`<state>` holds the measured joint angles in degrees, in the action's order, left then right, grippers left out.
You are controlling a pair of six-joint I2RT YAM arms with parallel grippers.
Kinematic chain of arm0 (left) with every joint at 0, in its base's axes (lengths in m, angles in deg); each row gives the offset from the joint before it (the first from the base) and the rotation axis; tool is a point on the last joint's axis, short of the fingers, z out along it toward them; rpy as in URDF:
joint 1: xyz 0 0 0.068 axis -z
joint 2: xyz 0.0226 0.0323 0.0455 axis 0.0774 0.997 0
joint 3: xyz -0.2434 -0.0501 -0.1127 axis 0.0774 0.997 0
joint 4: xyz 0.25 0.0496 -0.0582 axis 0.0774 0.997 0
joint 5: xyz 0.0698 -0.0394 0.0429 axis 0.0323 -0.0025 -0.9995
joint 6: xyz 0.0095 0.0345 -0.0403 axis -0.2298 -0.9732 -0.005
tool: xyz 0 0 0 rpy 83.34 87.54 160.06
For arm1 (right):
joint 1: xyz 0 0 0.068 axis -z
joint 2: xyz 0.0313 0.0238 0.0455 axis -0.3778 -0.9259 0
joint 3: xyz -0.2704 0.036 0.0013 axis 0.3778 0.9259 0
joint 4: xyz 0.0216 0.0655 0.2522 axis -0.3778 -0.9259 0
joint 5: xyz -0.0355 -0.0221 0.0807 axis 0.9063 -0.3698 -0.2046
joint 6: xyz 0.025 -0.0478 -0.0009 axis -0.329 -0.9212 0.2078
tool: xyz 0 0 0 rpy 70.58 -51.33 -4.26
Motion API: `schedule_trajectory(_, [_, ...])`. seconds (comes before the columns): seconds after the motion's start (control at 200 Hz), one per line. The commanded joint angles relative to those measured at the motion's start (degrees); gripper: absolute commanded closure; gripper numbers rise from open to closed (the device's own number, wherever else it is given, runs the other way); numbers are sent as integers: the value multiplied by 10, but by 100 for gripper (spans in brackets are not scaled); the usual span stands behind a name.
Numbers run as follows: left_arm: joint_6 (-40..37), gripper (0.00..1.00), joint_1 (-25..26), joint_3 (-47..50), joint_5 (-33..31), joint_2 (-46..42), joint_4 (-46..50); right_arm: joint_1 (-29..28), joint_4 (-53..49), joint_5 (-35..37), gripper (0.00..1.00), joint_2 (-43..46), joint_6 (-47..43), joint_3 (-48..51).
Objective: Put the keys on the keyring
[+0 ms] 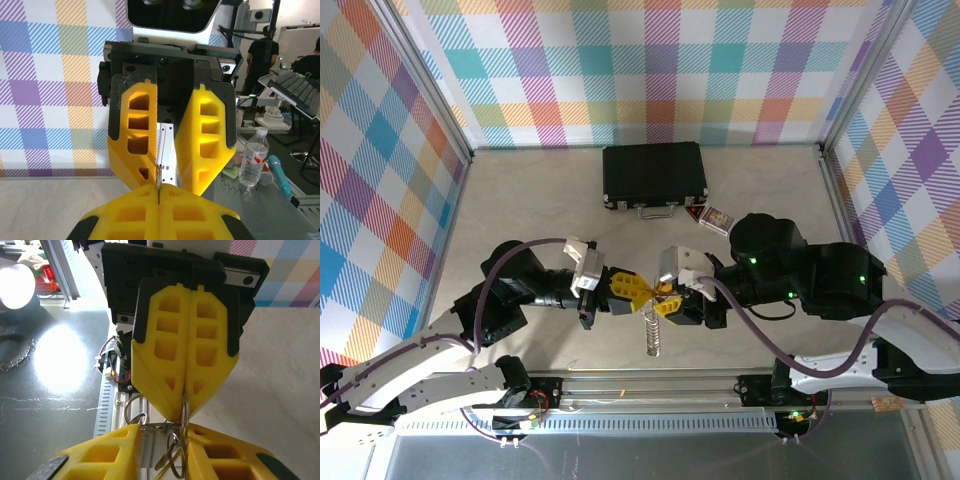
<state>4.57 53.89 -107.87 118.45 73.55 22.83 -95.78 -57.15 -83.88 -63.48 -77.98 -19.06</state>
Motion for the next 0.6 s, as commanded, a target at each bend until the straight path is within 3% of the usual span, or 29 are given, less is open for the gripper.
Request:
schedule_trajectory(0.0, [31, 100, 4, 3, 24, 0, -105, -3, 66, -14, 70, 14, 10, 29])
schedule_trajectory(0.42, [41, 100, 5, 14, 28, -7, -117, -3, 113, 0, 69, 33, 19, 52])
schedule_trajectory(0.595, [40, 100, 5, 16, 28, -10, -114, -3, 133, 24, 61, 55, 24, 66])
